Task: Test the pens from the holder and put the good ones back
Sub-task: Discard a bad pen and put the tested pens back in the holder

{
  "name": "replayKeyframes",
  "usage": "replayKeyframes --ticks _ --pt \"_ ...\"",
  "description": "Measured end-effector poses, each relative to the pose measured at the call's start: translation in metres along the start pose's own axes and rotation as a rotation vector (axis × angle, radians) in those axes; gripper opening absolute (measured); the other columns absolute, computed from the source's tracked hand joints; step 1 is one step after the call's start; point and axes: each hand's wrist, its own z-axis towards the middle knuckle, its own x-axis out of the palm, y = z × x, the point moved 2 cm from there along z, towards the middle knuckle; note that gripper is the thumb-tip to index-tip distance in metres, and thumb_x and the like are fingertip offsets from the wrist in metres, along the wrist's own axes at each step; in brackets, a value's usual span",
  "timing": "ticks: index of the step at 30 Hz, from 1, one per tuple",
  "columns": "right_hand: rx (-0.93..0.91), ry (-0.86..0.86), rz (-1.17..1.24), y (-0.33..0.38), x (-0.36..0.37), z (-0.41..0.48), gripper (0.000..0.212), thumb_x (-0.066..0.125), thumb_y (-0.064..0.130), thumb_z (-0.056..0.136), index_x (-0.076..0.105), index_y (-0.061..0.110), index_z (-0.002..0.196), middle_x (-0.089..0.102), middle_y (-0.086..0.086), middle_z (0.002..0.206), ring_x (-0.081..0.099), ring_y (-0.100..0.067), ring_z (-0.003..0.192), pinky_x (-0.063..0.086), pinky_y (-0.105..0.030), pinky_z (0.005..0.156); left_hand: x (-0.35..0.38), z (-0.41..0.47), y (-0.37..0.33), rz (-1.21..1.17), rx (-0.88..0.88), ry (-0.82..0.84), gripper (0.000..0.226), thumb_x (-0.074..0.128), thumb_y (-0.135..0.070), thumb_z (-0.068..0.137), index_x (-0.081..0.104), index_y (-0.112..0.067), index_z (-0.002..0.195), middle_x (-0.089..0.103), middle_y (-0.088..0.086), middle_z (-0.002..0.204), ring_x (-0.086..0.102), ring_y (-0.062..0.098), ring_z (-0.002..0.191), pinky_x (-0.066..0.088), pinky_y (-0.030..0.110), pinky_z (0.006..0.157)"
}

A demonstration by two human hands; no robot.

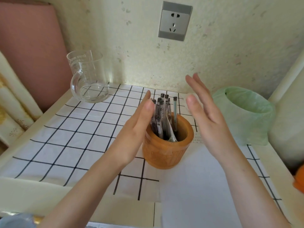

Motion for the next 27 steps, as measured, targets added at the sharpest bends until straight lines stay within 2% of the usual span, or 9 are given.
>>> replayKeyframes --ticks 3,5,7,11,13,16,19,23,27 --pt "0.195 0.123 0.005 -0.012 -0.014 -0.005 0.075 0.045 0.068 0.075 0.025 0.047 0.144 0.020 0.030 0.151 0.018 0.013 0.136 0.018 -0.025 0.115 -0.002 0.002 -0.010 0.229 -0.002 0.236 0.101 0.069 -0.072 0.054 0.022 -0.047 0.140 0.036 -0.023 0.144 0.035 -0.006 0.130 0.033 0.026 0.104" --pt "0.284 0.309 -0.052 -0.022 -0.018 -0.009 0.106 0.061 0.080 0.058 0.012 0.049 0.146 0.015 0.031 0.152 0.017 0.010 0.138 0.019 -0.028 0.115 0.005 0.000 -0.017 0.284 -0.044 0.300 0.088 0.078 -0.051 0.062 0.029 -0.047 0.136 0.050 -0.031 0.129 0.044 -0.012 0.119 0.039 0.017 0.095" --pt "0.333 0.456 -0.113 -0.029 -0.016 -0.013 0.128 0.078 0.069 0.047 0.001 0.046 0.147 0.014 0.035 0.149 0.020 0.013 0.136 0.021 -0.026 0.116 0.007 0.002 -0.018 0.239 0.011 0.281 0.062 0.073 -0.044 0.072 0.042 -0.045 0.126 0.057 -0.030 0.118 0.049 -0.013 0.112 0.044 0.011 0.084" --pt "0.346 0.544 -0.071 -0.036 -0.008 -0.017 0.125 0.087 0.030 0.056 0.003 0.042 0.147 0.043 0.050 0.115 0.043 0.027 0.108 0.037 -0.002 0.093 0.007 0.008 -0.015 0.221 0.023 0.223 0.041 0.053 -0.046 0.085 0.051 -0.036 0.125 0.062 -0.020 0.118 0.053 -0.003 0.114 0.045 0.024 0.094" --pt "0.293 0.494 -0.076 -0.037 -0.004 -0.016 0.109 0.090 0.021 0.058 0.023 0.041 0.142 0.056 0.036 0.114 0.052 0.015 0.111 0.043 -0.013 0.092 0.009 0.009 -0.015 0.217 0.045 0.186 0.034 0.052 -0.042 0.088 0.055 -0.035 0.122 0.064 -0.018 0.115 0.055 -0.001 0.111 0.044 0.027 0.094" --pt "0.235 0.381 -0.070 -0.035 -0.001 -0.014 0.092 0.092 0.021 0.055 0.041 0.042 0.129 0.061 0.027 0.114 0.058 0.004 0.108 0.049 -0.025 0.092 0.014 0.012 -0.013 0.189 0.051 0.071 0.025 0.052 -0.038 0.087 0.057 -0.039 0.112 0.066 -0.022 0.106 0.058 -0.008 0.102 0.045 0.014 0.085" --pt "0.205 0.285 -0.058 -0.034 0.002 -0.011 0.087 0.092 0.021 0.054 0.046 0.043 0.123 0.062 0.025 0.112 0.059 0.007 0.104 0.051 -0.019 0.085 0.020 0.014 -0.019 0.156 0.098 0.004 0.040 0.051 -0.042 0.081 0.054 -0.032 0.119 0.065 -0.024 0.104 0.057 -0.013 0.099 0.042 0.003 0.079" --pt "0.207 0.110 0.032 -0.038 0.007 -0.002 0.087 0.092 0.018 0.052 0.048 0.035 0.125 0.062 0.017 0.115 0.060 0.007 0.100 0.052 -0.014 0.081 0.019 0.021 -0.014 0.110 0.093 -0.044 0.055 0.051 -0.053 0.078 0.038 -0.042 0.130 0.058 -0.023 0.117 0.051 -0.016 0.106 0.041 0.009 0.093" --pt "0.215 0.027 -0.011 -0.052 0.016 0.010 0.096 0.092 0.039 0.044 0.044 0.042 0.126 0.059 0.018 0.119 0.058 -0.004 0.111 0.051 -0.033 0.092 0.017 0.028 0.000 0.199 0.080 -0.066 0.059 0.051 -0.048 0.087 0.028 -0.034 0.139 0.044 -0.025 0.132 0.038 -0.005 0.126 0.034 0.017 0.102"
